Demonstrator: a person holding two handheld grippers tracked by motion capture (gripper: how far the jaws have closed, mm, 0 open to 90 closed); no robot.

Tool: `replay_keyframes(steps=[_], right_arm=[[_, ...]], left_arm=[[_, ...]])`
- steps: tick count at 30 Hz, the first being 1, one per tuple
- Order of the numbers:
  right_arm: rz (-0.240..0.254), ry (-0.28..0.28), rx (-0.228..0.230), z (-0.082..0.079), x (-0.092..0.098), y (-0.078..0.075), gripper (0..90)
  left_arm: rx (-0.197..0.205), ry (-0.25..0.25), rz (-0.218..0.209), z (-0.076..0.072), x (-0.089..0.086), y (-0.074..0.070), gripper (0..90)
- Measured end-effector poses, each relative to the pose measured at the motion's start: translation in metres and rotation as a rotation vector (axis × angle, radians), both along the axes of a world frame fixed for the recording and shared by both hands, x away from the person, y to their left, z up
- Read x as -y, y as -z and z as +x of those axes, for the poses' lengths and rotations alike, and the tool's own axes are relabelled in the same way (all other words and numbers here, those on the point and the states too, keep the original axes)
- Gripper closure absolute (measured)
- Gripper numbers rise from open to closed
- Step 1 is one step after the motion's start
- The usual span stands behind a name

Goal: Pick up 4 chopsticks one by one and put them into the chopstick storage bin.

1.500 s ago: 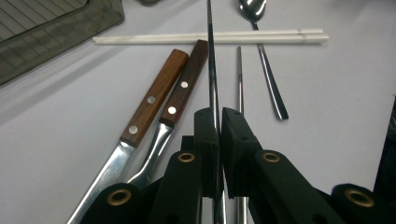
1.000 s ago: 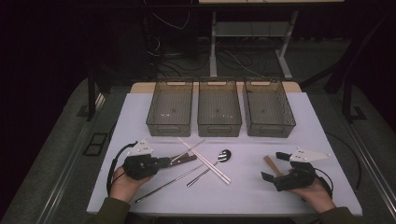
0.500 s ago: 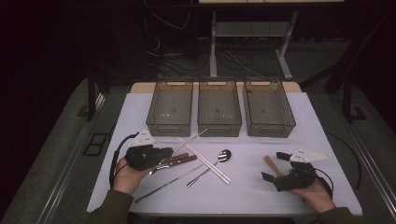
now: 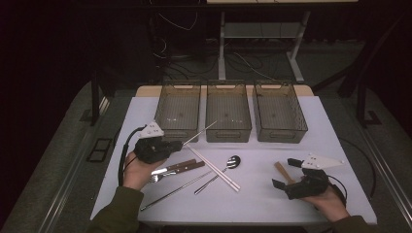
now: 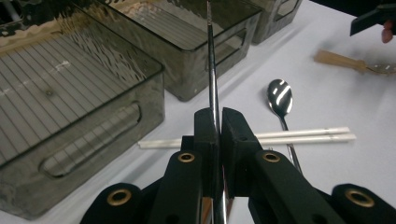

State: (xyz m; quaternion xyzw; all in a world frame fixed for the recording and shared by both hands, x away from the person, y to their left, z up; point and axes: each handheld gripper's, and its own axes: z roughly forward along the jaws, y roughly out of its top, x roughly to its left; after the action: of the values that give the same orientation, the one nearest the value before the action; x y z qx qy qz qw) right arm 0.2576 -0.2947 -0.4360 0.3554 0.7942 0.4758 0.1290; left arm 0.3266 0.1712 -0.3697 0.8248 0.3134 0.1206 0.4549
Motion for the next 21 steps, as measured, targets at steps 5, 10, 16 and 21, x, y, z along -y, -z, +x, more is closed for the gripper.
replay_keyframes(steps=[5,10,16,21], right_arm=[[-0.002,0.0,-0.003,-0.001,0.0,0.0,1.1],[-0.003,0.0,-0.003,-0.001,-0.001,0.0,1.0],[-0.002,0.002,-0.001,0.0,0.0,0.0,1.0],[0.0,0.005,0.0,-0.001,0.001,0.0,1.0]], left_arm=[[0.007,-0.007,-0.006,0.01,0.003,-0.004,84.8],[0.019,-0.017,-0.009,0.02,0.005,-0.008,84.7],[0.027,-0.033,-0.026,0.034,0.006,-0.011,84.7],[0.037,-0.048,-0.035,0.048,0.006,-0.014,84.7]])
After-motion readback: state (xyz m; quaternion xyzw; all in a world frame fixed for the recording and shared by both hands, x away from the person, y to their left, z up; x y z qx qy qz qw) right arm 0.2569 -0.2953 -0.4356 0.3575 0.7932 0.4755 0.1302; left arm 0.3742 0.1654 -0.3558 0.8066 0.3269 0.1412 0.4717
